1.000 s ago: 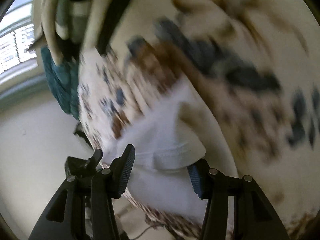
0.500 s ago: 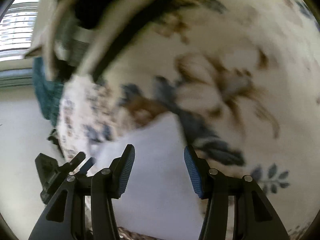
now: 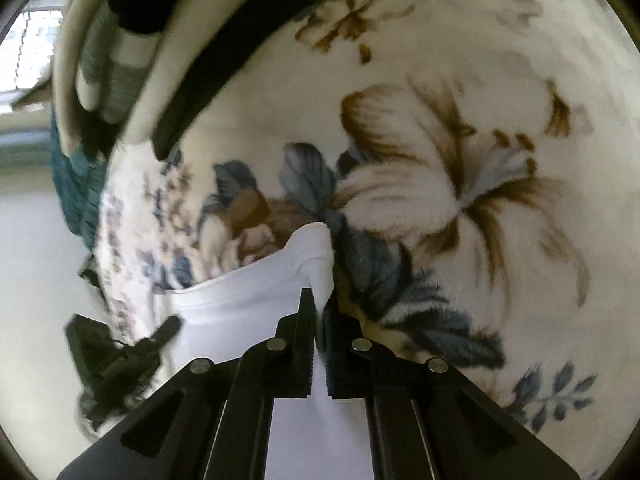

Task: Fold small clothes

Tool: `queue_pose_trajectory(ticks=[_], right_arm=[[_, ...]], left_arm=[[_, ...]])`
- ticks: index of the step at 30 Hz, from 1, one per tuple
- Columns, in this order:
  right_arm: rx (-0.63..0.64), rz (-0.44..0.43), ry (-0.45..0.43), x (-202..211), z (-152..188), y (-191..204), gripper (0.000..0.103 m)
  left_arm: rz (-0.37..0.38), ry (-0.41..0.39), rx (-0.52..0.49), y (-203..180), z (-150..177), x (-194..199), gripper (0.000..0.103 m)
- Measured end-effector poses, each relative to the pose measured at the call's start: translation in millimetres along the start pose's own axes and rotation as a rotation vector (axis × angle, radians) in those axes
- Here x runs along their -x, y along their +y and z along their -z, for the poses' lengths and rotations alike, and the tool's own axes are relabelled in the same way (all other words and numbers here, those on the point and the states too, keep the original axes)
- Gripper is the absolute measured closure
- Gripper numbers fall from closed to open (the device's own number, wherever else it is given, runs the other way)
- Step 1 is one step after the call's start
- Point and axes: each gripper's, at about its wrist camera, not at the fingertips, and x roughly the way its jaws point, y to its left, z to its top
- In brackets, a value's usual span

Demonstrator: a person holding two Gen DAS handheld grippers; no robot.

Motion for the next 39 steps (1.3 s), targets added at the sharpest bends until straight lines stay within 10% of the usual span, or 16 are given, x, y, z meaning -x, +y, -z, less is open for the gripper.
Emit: queue_pose_trajectory(ticks=[3,6,21,25,28,31,39], right_arm=[[-0.007,-0.044,0.046,5.6,-1.7,-1.3,0.088],[-0.017,-0.124,0.084,19.5,8.5,-14.0,0.052],[-0.067,-0.426,0.354,-49.6,74.1,-65.2,0.042],[-0.053,-0.470,0.373,-59.3,75.3,-57.1,0.042],[-0.016,-0.446,0.366,-60.8,77.3,-46.5,0.057],[0.002,-0.438,0.346,-54.6,81.7,-41.7,0.086],[0.064,-0.424,0.269,-2.4,74.1,-0.7,0.091]], left_arm=[[0.105,-0.013,0.038,4.6,4.7,19.2,0.045],[0.151,0.013,0.050,13.1,21.4,31.2,0.042],[0.193,0.165,0.039,23.3,80.1,-25.0,0.042],[0.197,0.133,0.037,14.1,81.5,-21.3,0.046],[0.182,0.126,0.032,10.4,81.8,-18.7,0.084],[0.173,0.104,0.027,0.7,82.3,-11.8,0.087],[0.188,0.061,-0.012,-53.1,74.6,27.4,0.088]])
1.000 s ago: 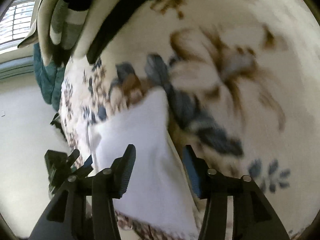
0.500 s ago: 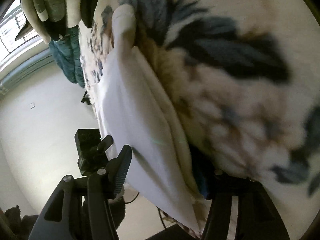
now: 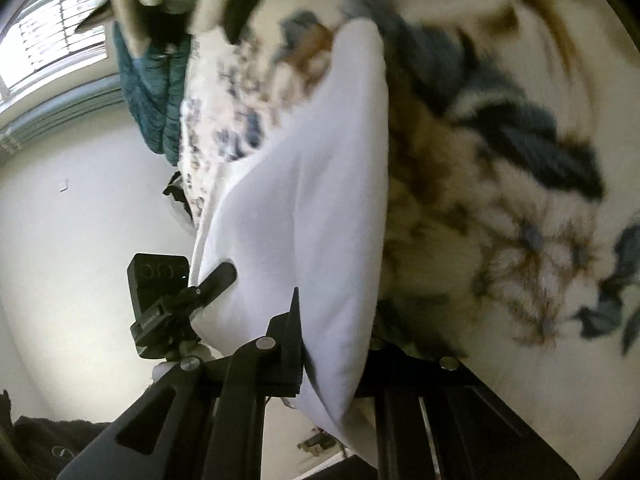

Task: Fold small clothes

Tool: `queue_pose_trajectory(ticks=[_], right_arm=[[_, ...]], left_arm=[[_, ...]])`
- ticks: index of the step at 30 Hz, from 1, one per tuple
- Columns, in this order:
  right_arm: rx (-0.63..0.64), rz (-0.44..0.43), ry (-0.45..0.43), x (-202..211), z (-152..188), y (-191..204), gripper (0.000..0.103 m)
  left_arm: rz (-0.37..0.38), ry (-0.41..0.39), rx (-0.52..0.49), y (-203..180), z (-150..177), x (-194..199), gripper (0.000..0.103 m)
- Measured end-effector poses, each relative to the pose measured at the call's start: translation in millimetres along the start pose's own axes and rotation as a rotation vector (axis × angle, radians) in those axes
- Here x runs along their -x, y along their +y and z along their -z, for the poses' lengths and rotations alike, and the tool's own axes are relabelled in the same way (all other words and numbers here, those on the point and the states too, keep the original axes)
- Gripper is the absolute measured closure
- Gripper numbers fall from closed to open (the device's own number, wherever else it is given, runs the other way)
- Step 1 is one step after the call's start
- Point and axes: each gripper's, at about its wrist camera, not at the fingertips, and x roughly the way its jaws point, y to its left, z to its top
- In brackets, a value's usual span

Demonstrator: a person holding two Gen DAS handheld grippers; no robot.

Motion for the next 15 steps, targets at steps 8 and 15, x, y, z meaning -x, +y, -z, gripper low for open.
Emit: queue_pose_trajectory(ticks=[8,15], right_arm=[[0.108,0.020,-0.070,72.5,-16.8,105.8,0.091],[0.236,0.050,-0.194,164.9,-74.9,208.7,0.091]], left_arm=[[0.039,-0.046,-0.125,-112.0,-34.4,46.6,0.088],[0.092,-0.123,-0.224,-220.9,-118.4,63.0,0.087]])
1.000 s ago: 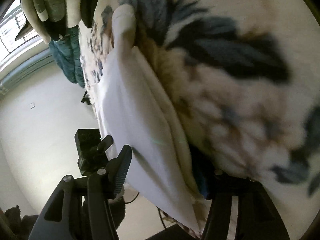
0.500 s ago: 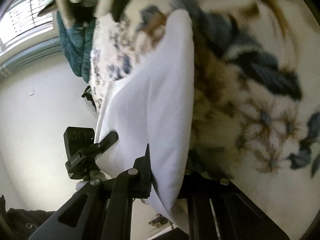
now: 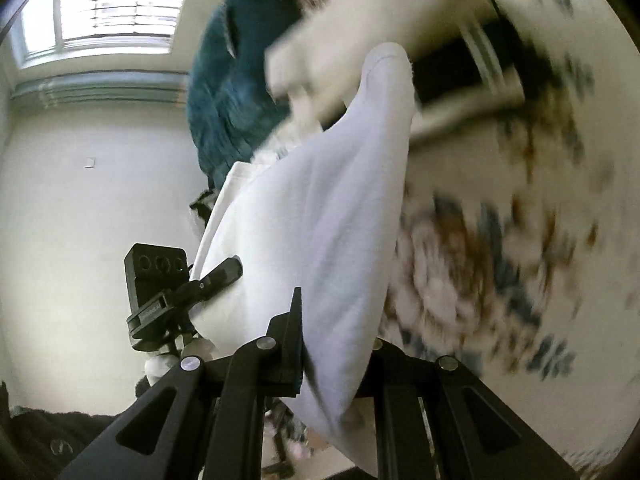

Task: Fold small clothes
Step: 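Carry the folded shirt onto the striped clothes stack and release both grippers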

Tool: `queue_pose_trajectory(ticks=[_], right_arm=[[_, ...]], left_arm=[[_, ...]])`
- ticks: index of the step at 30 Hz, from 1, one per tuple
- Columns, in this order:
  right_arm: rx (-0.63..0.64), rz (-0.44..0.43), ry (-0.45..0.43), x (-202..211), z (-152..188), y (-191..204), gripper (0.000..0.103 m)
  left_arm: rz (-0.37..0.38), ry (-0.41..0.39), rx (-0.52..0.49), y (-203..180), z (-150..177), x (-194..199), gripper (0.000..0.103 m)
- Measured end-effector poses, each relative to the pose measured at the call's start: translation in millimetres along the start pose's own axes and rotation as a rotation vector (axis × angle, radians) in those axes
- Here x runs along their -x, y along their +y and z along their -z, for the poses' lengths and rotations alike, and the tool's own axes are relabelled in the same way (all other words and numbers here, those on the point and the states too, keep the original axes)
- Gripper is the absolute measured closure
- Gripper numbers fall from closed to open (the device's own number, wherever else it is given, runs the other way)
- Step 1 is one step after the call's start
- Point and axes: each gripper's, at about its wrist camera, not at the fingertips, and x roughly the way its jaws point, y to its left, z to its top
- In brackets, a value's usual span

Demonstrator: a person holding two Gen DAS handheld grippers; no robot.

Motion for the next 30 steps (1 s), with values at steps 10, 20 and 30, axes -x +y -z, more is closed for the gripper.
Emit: queue_pose_trajectory(ticks=[10,20,30], right_arm=[[0.078,0.044,-0.095,11.7,-187.1,30.2,0.091],[0.028,0.157,0.005,-71.4,-256.1,-27.2,0.091],[0.078,0.432,0.001,-81.8,-248.0,-7.3,0.050]], left_arm=[[-0.028,-0.047,-0.058,-14.9,-146.8,-54.9,0.087],[-0.190,0.048,-0.016,53.6,-167.9,-113.5,0.081],[-0.503,-0.079,-0.146,21.5,-151.4,-83.7,0.034]])
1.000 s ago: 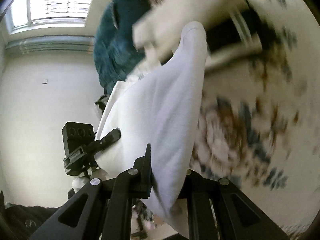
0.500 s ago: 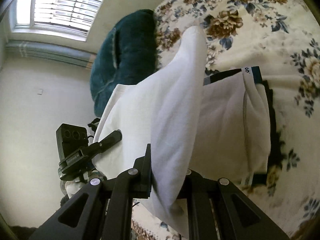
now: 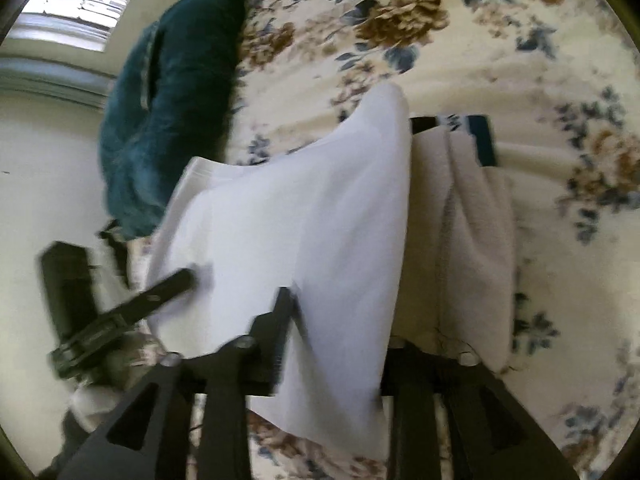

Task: Fold small clothes

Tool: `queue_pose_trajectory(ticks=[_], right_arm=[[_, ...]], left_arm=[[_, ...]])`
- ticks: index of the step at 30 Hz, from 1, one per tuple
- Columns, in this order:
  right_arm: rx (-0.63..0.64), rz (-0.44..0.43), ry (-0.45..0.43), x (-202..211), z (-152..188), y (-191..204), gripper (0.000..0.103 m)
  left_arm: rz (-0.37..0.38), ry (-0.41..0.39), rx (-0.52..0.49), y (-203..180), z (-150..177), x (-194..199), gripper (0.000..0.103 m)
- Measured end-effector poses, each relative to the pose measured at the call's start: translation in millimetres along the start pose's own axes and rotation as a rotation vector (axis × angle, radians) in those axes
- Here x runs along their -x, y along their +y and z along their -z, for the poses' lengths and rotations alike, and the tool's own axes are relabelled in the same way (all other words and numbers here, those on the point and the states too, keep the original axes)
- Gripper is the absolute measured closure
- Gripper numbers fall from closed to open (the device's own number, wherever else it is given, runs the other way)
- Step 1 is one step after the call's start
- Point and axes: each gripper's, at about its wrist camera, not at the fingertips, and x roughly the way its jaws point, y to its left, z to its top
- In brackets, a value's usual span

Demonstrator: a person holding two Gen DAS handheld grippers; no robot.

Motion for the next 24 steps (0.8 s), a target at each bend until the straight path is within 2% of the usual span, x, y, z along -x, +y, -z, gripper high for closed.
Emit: queue_pose_trajectory(ticks=[1,2,3,5,8,14,20,24], right_arm=[[0.020,0.058,-0.020,5.7,4.0,5.9,0.044],[0.048,0.150,-0.041,10.2,9.2,13.1,0.028],[0.074,0.222,-0.058,15.3,15.6,19.7,0.014],[0.101,0.334,-0.093,20.8,27.4,27.9,0.001],[0.108,0.471,-0.140,30.3,49.8,36.2,0.000],[0.103,0.602,-0.232,63.7,95.7,49.6,0.000],[0.091,0.638,-0.333,128.1,140.1,74.6,0.000],[0.102,0.645,-0.405,176.6,173.1,100.0,0.000]], left_arm=[[-0.020,-0.030,-0.012,-1.8,2.0,5.5,0.033],[-0.059,-0.058,-0.038,-6.4,6.1,13.6,0.022],[-0.093,-0.068,-0.052,-9.1,7.5,15.4,0.004],[-0.144,-0.072,-0.075,-15.0,13.3,20.0,0.000],[-0.249,-0.065,-0.116,-27.8,26.8,24.6,0.000],[-0.314,-0.099,-0.183,-55.7,49.1,51.1,0.000],[-0.354,-0.157,-0.198,-81.1,75.5,104.1,0.000],[-0.366,-0.220,-0.209,-101.2,98.7,154.6,0.000]])
